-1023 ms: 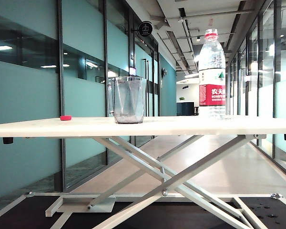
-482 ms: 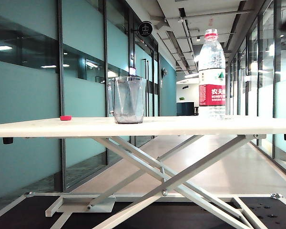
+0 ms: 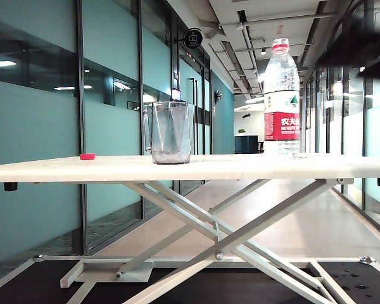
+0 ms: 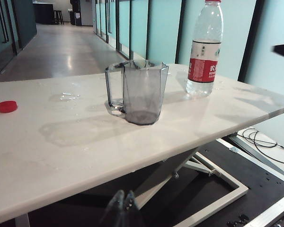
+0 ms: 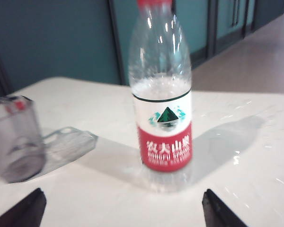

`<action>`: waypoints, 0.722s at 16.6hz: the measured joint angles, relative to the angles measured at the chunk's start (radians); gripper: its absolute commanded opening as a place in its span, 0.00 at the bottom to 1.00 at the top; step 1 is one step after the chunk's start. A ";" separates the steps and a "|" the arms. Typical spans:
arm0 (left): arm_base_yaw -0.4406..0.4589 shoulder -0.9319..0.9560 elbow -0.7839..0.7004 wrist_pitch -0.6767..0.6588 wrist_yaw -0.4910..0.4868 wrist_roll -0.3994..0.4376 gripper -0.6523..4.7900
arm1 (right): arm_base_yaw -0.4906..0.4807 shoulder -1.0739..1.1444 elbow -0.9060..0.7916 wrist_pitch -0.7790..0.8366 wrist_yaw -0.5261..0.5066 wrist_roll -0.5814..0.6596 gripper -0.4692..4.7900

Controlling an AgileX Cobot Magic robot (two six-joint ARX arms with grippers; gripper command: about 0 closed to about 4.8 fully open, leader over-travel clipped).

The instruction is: Pick up the mineral water bottle on the table and pour water into the mug until it's half full.

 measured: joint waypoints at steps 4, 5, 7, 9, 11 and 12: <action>0.000 0.000 0.000 -0.037 0.000 0.020 0.11 | 0.000 0.347 0.228 0.023 -0.013 -0.001 1.00; 0.000 0.000 0.000 -0.045 0.000 0.023 0.11 | 0.000 0.408 0.274 0.023 -0.013 -0.001 1.00; 0.000 0.000 0.000 -0.052 0.000 0.025 0.11 | -0.001 0.486 0.335 0.023 -0.014 -0.002 1.00; 0.000 0.000 0.000 -0.053 0.000 0.046 0.11 | -0.001 0.567 0.411 0.029 -0.030 -0.003 1.00; 0.000 0.000 0.000 -0.068 0.000 0.059 0.11 | -0.001 0.608 0.462 0.030 -0.049 -0.003 1.00; 0.000 0.000 0.000 -0.075 0.000 0.064 0.11 | -0.001 0.624 0.485 0.032 -0.051 -0.003 1.00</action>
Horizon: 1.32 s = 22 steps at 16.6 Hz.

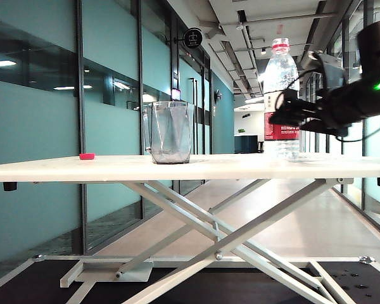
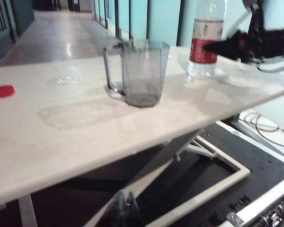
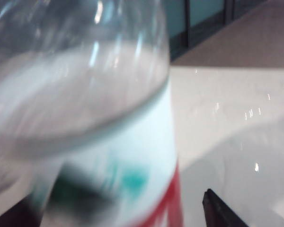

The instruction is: Pick up the mineral water bottle on the table and pour water into the mug until it's half full.

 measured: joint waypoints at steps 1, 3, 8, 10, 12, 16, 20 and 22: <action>0.000 0.000 0.000 -0.010 0.000 0.002 0.11 | 0.000 0.020 0.023 0.005 -0.005 0.000 1.00; 0.000 0.000 0.000 -0.039 0.000 0.023 0.11 | 0.001 0.061 0.065 0.005 -0.023 0.000 1.00; 0.000 0.000 0.000 -0.083 0.000 0.056 0.11 | 0.002 0.084 0.084 0.029 -0.025 0.000 1.00; 0.000 0.000 0.000 -0.097 0.000 0.072 0.11 | 0.002 0.098 0.106 0.034 -0.024 0.000 1.00; 0.000 0.000 0.000 -0.103 0.000 0.075 0.11 | 0.002 0.105 0.119 0.036 -0.023 0.000 1.00; 0.000 0.000 0.000 -0.105 0.000 0.088 0.11 | 0.002 0.129 0.143 0.047 -0.027 0.000 1.00; 0.000 0.000 0.001 -0.113 0.000 0.092 0.11 | 0.006 0.150 0.166 0.048 -0.031 0.000 1.00; 0.000 0.000 0.001 -0.113 0.000 0.094 0.11 | 0.006 0.150 0.166 0.058 -0.027 -0.001 1.00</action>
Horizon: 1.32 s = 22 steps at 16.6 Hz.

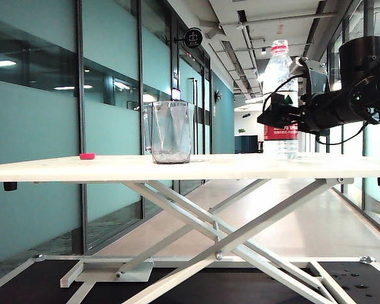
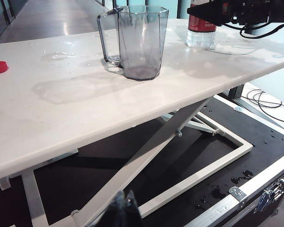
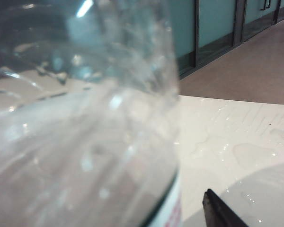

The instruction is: Pick up the mineral water bottle on the table and pour water into the mug until it's half full.

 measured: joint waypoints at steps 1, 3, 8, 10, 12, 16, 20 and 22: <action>0.000 0.000 0.000 0.000 0.000 0.003 0.11 | 0.000 0.000 0.000 0.000 0.001 0.000 1.00; 0.000 0.000 0.000 0.000 0.000 0.014 0.11 | 0.000 0.002 0.000 0.002 0.004 0.000 1.00; 0.000 0.000 0.000 0.000 0.005 0.019 0.11 | 0.001 0.008 0.000 0.016 0.013 -0.001 0.95; 0.000 0.000 0.000 -0.001 0.014 0.019 0.11 | 0.001 0.008 0.000 0.038 0.012 -0.025 0.83; 0.000 0.000 0.000 -0.001 0.014 0.019 0.11 | 0.003 0.008 0.000 0.046 0.012 -0.031 0.58; 0.000 0.000 0.000 -0.001 0.015 0.022 0.11 | 0.002 0.008 0.000 0.045 0.013 -0.034 0.49; 0.000 0.000 0.000 -0.001 0.015 0.022 0.11 | 0.021 -0.056 0.001 -0.101 0.012 -0.158 0.49; 0.000 0.000 0.000 -0.001 0.015 0.022 0.11 | 0.067 -0.114 0.000 -0.235 0.083 -0.279 0.49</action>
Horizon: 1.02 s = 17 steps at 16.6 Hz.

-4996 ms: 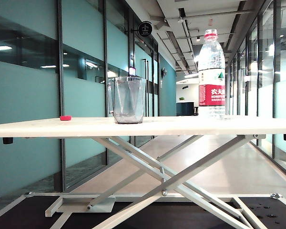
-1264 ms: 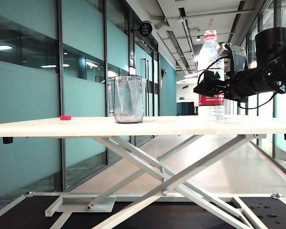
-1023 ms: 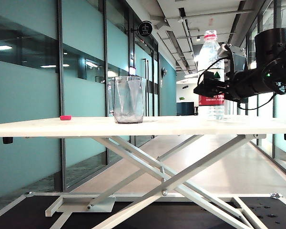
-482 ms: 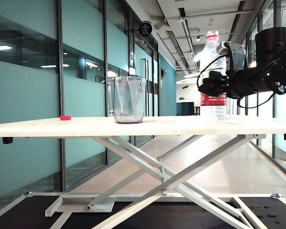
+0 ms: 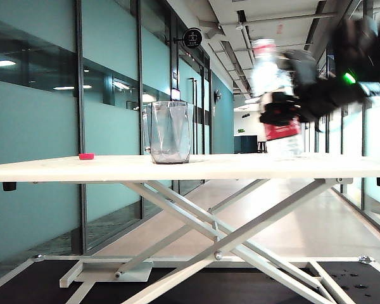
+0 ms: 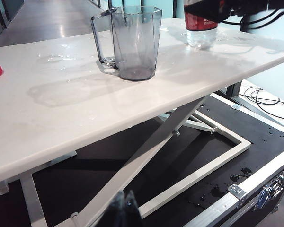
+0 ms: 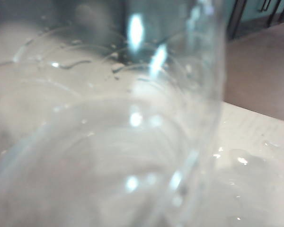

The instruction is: Pick up the mineral water bottle on the table and pour water into the mug until it's half full.

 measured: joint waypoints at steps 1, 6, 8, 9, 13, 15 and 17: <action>0.000 0.000 0.000 0.000 0.000 0.000 0.11 | 0.032 -0.025 0.000 -0.056 0.041 -0.069 0.49; 0.000 0.000 0.000 -0.001 0.000 0.000 0.11 | 0.178 -0.079 0.024 -0.246 0.332 -0.332 0.49; 0.000 0.000 0.000 -0.001 0.000 0.000 0.11 | 0.257 -0.077 0.069 -0.328 0.507 -0.484 0.49; 0.000 0.000 0.000 -0.001 0.000 0.000 0.11 | 0.279 -0.077 0.082 -0.335 0.550 -0.531 0.49; 0.000 0.000 0.000 -0.001 0.001 0.000 0.11 | 0.312 -0.078 0.130 -0.341 0.690 -0.655 0.49; 0.000 0.000 0.000 -0.001 0.000 0.000 0.11 | 0.311 -0.077 0.130 -0.346 0.743 -0.729 0.49; 0.000 0.000 0.000 -0.001 0.000 0.001 0.11 | 0.312 -0.077 0.130 -0.349 0.765 -0.804 0.49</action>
